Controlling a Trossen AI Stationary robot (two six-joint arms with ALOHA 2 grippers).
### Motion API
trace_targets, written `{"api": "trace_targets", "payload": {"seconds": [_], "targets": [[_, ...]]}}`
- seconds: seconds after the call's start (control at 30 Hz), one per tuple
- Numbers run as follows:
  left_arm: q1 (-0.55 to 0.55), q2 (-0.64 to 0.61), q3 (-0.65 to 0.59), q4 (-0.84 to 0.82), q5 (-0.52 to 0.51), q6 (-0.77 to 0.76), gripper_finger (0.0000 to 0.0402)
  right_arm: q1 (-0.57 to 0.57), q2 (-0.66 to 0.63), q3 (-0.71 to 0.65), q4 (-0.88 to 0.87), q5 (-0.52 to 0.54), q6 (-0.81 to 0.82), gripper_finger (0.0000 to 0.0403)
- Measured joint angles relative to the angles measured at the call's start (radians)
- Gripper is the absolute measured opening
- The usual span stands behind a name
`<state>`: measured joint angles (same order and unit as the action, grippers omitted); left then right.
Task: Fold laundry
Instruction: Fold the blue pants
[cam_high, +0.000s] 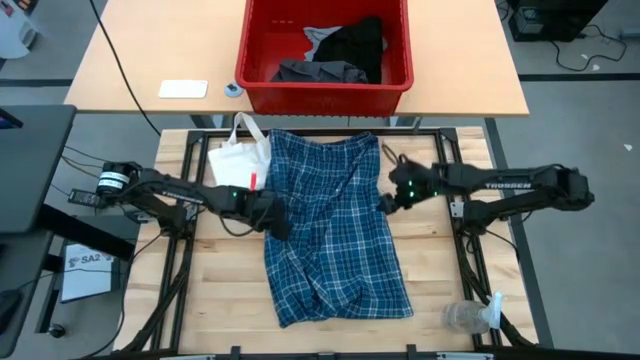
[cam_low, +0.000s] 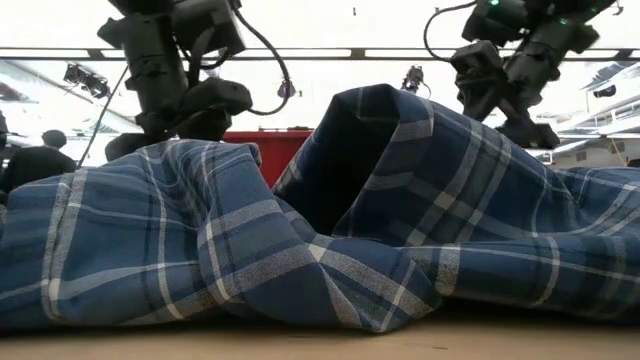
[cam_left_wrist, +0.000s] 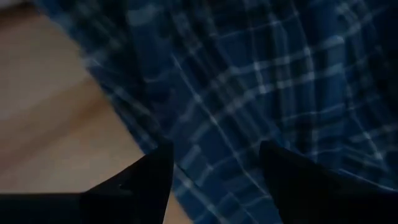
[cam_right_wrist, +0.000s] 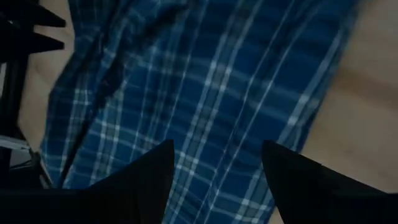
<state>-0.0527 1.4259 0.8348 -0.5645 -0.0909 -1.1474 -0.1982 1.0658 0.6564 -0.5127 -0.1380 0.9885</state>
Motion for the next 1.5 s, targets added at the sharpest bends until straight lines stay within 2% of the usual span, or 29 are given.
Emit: {"api": "trace_targets", "payload": {"seconds": [0.13, 0.23, 0.4, 0.57, 0.7, 1.0, 1.17, 1.23, 1.33, 1.37, 1.5], "targets": [[-0.015, 0.000, -0.013, 0.001, -0.053, -0.006, 0.0243, 0.055, 0.003, -0.085, 0.066, 0.033, 0.096, 0.0246], [-0.031, 0.000, -0.056, 0.013, -0.050, -0.020, 0.0243, 0.090, 0.010, -0.149, 0.144, 0.024, 0.149, 0.0245], [-0.083, 0.001, -0.137, 0.112, -0.038, -0.090, 0.0241, 0.155, 0.029, -0.237, 0.257, 0.046, 0.234, 0.0245], [-0.087, 0.002, -0.198, 0.284, -0.035, -0.112, 0.0226, 0.185, 0.040, -0.286, 0.304, 0.109, 0.269, 0.0245], [-0.072, 0.002, -0.208, 0.257, -0.035, -0.123, 0.0196, 0.190, 0.050, -0.306, 0.313, 0.129, 0.268, 0.0244], [-0.041, 0.002, -0.209, 0.229, -0.047, -0.080, 0.0084, 0.189, 0.114, -0.348, 0.427, 0.162, 0.225, 0.0215], [-0.023, 0.002, -0.209, 0.241, -0.041, -0.038, 0.0016, 0.188, 0.118, -0.349, 0.444, 0.163, 0.222, 0.0168], [-0.012, 0.002, -0.209, 0.247, -0.025, -0.007, 0.0007, 0.182, 0.120, -0.350, 0.446, 0.142, 0.215, 0.0124], [0.006, 0.002, -0.209, 0.276, 0.007, 0.043, 0.0004, 0.168, 0.121, -0.351, 0.498, 0.068, 0.178, 0.0032], [0.012, 0.002, -0.209, 0.284, 0.013, 0.051, 0.0004, 0.165, 0.120, -0.351, 0.520, 0.053, 0.161, 0.0018], [0.017, -0.035, -0.203, 0.310, 0.026, 0.075, 0.0002, 0.155, 0.114, -0.351, 0.586, 0.024, 0.182, 0.0009]]}}
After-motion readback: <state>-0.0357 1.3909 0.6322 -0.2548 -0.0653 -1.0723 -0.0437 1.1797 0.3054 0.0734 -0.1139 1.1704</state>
